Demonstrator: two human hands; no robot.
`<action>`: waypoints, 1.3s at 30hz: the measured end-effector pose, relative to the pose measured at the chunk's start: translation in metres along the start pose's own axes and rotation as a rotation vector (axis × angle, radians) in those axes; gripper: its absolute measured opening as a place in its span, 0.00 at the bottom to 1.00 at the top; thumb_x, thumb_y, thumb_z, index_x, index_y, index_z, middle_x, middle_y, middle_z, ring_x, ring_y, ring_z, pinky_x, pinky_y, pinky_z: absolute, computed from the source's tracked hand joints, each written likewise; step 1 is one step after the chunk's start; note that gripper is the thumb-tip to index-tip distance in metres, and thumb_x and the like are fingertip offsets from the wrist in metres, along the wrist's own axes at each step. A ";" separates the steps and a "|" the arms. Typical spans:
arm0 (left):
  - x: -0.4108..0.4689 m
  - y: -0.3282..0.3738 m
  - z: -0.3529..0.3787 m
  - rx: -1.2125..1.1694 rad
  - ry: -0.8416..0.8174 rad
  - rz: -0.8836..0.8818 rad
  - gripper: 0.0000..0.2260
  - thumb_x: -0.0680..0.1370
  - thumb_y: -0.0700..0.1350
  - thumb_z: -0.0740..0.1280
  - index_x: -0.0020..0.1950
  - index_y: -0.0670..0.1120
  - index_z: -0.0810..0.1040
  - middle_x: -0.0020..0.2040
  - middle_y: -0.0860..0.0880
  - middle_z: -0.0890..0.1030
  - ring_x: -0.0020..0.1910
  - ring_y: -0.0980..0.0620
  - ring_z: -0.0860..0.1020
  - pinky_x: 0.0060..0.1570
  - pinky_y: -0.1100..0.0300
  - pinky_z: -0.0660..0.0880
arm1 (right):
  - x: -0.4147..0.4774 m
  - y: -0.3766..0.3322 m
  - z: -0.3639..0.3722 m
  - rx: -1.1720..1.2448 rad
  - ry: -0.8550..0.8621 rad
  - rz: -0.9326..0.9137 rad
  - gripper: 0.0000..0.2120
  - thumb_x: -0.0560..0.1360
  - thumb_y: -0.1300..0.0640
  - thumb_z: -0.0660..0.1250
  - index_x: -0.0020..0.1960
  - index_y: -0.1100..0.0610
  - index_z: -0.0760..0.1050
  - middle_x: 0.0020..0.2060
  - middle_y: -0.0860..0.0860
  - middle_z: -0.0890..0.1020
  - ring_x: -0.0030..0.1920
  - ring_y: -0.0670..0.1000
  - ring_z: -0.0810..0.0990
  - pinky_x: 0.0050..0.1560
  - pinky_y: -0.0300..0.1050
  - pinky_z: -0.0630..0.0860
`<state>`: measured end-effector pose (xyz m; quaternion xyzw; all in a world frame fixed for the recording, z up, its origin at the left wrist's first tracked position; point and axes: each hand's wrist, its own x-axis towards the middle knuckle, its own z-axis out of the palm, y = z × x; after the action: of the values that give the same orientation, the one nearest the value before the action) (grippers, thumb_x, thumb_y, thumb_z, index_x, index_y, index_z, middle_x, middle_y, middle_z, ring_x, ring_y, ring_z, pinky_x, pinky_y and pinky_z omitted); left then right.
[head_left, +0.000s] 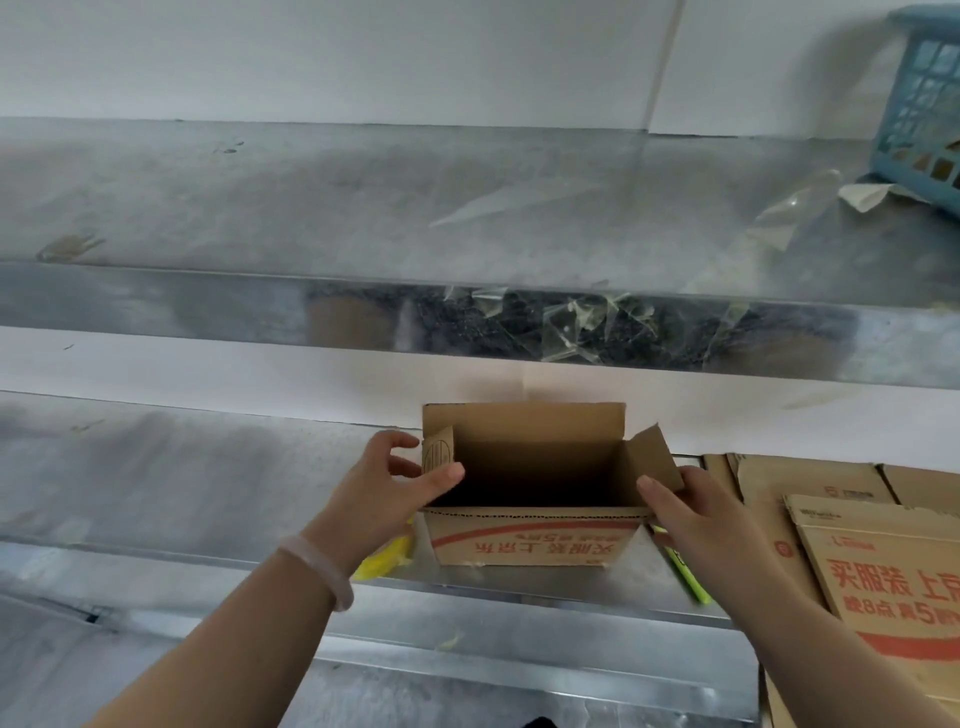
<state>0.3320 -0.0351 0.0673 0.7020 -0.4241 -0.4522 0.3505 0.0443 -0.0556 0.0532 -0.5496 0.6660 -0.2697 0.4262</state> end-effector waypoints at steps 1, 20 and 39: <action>0.003 0.005 0.000 0.067 -0.011 0.010 0.25 0.69 0.57 0.74 0.59 0.54 0.67 0.51 0.50 0.77 0.48 0.52 0.79 0.42 0.54 0.81 | 0.003 -0.001 -0.001 -0.012 0.001 0.000 0.07 0.79 0.44 0.63 0.49 0.48 0.73 0.45 0.47 0.84 0.48 0.50 0.82 0.54 0.55 0.80; -0.055 -0.014 -0.041 -0.402 0.396 0.149 0.06 0.78 0.46 0.66 0.48 0.49 0.83 0.44 0.47 0.85 0.46 0.49 0.84 0.47 0.55 0.81 | -0.039 -0.047 0.005 0.237 0.161 -0.224 0.05 0.78 0.53 0.65 0.44 0.50 0.78 0.38 0.47 0.84 0.39 0.49 0.84 0.36 0.36 0.77; -0.142 -0.168 -0.387 -0.461 0.903 0.079 0.07 0.80 0.45 0.63 0.54 0.50 0.80 0.47 0.50 0.84 0.43 0.58 0.83 0.50 0.57 0.79 | -0.119 -0.234 0.381 0.261 -0.270 -0.352 0.06 0.81 0.49 0.60 0.47 0.46 0.75 0.43 0.43 0.83 0.39 0.49 0.85 0.39 0.42 0.76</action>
<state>0.7068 0.2031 0.1018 0.7154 -0.1458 -0.1719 0.6614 0.4947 0.0416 0.0917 -0.6286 0.4566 -0.3474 0.5251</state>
